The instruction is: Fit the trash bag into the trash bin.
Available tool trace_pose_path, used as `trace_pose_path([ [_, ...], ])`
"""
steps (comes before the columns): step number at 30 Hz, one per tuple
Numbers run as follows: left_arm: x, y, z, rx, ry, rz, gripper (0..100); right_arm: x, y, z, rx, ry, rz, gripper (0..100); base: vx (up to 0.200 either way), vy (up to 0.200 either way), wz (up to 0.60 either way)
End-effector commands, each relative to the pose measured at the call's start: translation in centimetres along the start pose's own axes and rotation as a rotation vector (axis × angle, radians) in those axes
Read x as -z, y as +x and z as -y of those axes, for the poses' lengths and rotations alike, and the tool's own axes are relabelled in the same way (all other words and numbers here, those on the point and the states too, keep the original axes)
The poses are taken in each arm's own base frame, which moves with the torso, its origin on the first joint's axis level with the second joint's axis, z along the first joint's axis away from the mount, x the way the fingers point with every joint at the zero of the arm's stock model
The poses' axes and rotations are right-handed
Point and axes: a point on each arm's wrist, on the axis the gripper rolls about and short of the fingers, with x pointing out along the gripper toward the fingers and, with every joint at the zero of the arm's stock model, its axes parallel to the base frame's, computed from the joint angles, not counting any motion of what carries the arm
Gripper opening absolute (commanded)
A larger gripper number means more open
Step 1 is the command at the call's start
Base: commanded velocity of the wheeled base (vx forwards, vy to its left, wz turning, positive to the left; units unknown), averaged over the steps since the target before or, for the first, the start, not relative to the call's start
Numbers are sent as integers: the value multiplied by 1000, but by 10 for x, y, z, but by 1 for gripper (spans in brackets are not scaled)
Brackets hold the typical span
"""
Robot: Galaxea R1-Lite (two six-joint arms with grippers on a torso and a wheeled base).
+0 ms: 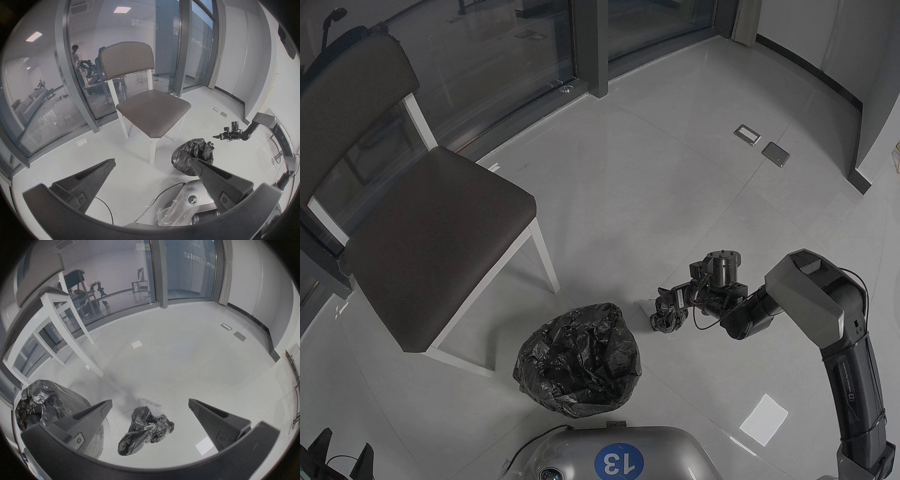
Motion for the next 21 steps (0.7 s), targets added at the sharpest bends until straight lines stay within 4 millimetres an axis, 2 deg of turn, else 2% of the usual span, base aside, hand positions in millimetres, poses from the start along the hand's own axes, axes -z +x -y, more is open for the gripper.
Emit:
trace_pose_path([
  [1,1,-1,0,-1,-4,10,100,23,16,-4,-7,5,-38,100,0,0,0],
  [7,1,-1,0,1,-28,10,100,37,25,-4,-8,6,-53,100,0,0,0],
  [21,1,-1,0,-4,-28,11,100,42,51,-3,-8,43,-109,100,0,0,0],
])
